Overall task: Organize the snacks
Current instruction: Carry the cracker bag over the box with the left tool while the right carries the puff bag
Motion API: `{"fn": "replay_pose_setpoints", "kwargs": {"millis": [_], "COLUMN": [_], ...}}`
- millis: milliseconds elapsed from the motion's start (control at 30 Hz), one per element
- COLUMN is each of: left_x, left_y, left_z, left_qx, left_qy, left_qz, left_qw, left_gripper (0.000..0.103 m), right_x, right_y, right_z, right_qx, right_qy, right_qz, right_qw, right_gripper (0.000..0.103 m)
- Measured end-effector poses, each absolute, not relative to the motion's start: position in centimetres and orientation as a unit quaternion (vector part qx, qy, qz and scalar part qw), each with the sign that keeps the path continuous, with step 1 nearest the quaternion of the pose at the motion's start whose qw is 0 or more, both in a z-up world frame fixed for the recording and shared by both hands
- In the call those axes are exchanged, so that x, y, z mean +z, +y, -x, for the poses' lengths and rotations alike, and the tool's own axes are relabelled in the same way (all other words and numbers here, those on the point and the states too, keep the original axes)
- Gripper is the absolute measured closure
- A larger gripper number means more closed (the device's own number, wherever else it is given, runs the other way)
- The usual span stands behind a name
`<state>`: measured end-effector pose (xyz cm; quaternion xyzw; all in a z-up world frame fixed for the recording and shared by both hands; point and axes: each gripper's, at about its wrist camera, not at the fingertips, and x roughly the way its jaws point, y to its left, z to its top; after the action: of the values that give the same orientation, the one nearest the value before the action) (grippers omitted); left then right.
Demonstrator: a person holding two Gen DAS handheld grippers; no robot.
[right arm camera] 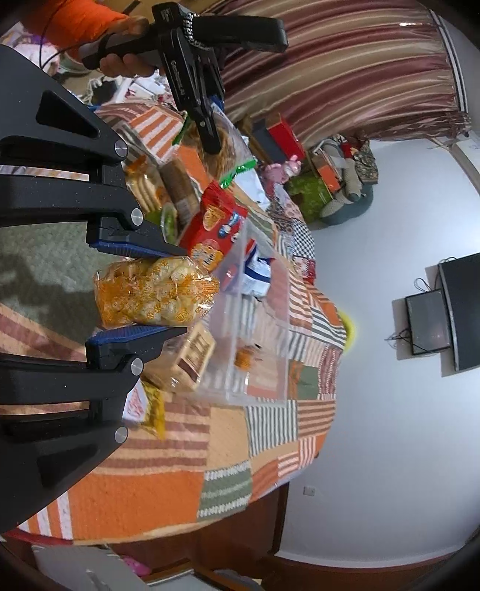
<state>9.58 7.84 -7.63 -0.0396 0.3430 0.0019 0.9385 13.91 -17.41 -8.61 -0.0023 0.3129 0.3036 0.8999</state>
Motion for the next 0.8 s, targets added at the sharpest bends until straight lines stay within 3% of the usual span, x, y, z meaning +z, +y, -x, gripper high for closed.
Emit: {"fn": "replay_pose_setpoints", "kwargs": {"millis": [800], "left_x": [-4.9], "left_y": [5.5], "left_z": [-16.7], "left_qx": [-0.032], "left_qy": [0.321], "left_qz": [0.046], "left_qw": [0.946], "left_gripper": [0.055], "right_x": [-5.6], "right_y": [-20.0], "right_z": [-19.5], "right_qx": [0.246], "right_qy": [0.266], "right_qz": [-0.014], "right_qw": [0.932], "right_gripper": [0.074]}}
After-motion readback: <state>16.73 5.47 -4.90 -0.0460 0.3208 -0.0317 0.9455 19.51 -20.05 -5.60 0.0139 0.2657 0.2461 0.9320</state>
